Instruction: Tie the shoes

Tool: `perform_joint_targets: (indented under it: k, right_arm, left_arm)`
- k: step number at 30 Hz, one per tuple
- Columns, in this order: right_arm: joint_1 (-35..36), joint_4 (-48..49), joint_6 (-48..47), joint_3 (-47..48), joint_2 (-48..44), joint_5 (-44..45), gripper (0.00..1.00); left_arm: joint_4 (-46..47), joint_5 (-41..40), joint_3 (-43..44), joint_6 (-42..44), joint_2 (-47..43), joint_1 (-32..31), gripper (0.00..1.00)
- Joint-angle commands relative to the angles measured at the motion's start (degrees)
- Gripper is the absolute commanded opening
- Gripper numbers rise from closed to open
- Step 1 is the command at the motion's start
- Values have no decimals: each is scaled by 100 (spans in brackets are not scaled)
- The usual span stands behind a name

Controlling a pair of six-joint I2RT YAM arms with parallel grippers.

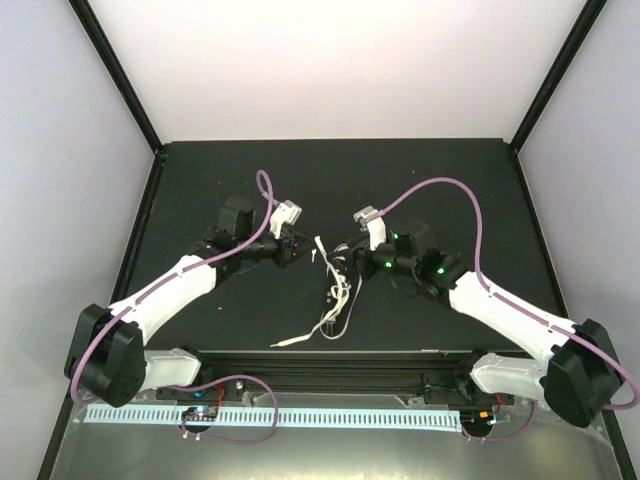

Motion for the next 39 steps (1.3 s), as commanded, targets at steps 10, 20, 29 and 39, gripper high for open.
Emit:
perform_joint_targets:
  k: [10, 20, 29, 39]
  right_arm:
    - [-618, -95, -697, 923, 1216, -1724, 45]
    - [-624, 33, -318, 201, 503, -191, 2]
    - [-628, 83, 39, -267, 173, 128, 2]
    - [-629, 133, 80, -294, 93, 166, 2]
  left_arm:
    - [368, 448, -13, 77, -282, -266, 2]
    - [851, -578, -1152, -441, -824, -731, 76]
    - [49, -2043, -1491, -343, -405, -2118, 54]
    - [-122, -2403, -2062, -560, -1181, -2236, 46]
